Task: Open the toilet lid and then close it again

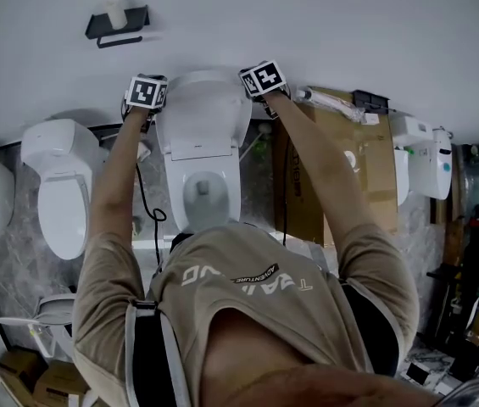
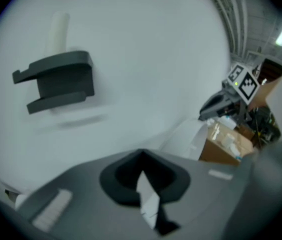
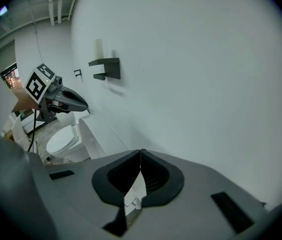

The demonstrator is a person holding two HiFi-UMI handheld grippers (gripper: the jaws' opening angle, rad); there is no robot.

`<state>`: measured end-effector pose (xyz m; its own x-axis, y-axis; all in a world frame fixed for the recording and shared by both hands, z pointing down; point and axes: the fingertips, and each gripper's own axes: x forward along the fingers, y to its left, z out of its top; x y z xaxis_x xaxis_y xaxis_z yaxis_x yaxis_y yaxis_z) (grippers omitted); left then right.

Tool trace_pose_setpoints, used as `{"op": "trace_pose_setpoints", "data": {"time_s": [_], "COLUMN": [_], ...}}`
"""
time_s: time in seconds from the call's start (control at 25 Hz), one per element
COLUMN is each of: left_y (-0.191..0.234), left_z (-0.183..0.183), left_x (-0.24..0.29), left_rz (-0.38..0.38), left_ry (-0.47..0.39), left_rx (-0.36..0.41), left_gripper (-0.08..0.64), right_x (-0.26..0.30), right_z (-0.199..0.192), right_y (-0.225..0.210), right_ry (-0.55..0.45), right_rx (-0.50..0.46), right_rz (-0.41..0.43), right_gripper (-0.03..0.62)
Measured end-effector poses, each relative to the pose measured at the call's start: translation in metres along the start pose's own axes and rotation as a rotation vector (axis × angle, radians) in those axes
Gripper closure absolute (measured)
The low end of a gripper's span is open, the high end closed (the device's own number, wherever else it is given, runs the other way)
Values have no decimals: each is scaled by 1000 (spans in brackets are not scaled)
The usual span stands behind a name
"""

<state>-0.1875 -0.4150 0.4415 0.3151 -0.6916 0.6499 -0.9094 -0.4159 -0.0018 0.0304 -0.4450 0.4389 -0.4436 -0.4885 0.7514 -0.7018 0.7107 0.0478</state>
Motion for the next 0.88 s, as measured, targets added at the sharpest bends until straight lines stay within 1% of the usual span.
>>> {"op": "trace_pose_setpoints", "data": {"time_s": [0.12, 0.24, 0.36, 0.48, 0.64, 0.76, 0.88], "left_y": [-6, -17, -33, -43, -45, -46, -52], "left_z": [18, 27, 28, 24, 22, 21, 19], "left_x": [-4, 0, 5, 10, 11, 11, 8], "left_rz": [-21, -58, -89, -110, -107, -135, -158], "left_ry": [-18, -16, -13, -6, -19, -9, 7], "left_rx": [19, 41, 59, 58, 49, 36, 61], "left_gripper": [555, 555, 555, 555, 555, 557, 557], "right_x": [-5, 0, 6, 9, 10, 10, 10], "right_z": [5, 4, 0, 0, 0, -2, -5], "right_y": [0, 3, 12, 18, 19, 20, 22], "right_ry": [-2, 12, 18, 23, 21, 44, 74], "right_rx": [7, 13, 20, 10, 12, 28, 24], "right_rz": [19, 52, 95, 122, 143, 177, 219], "right_gripper": [578, 578, 578, 578, 578, 580, 580]}}
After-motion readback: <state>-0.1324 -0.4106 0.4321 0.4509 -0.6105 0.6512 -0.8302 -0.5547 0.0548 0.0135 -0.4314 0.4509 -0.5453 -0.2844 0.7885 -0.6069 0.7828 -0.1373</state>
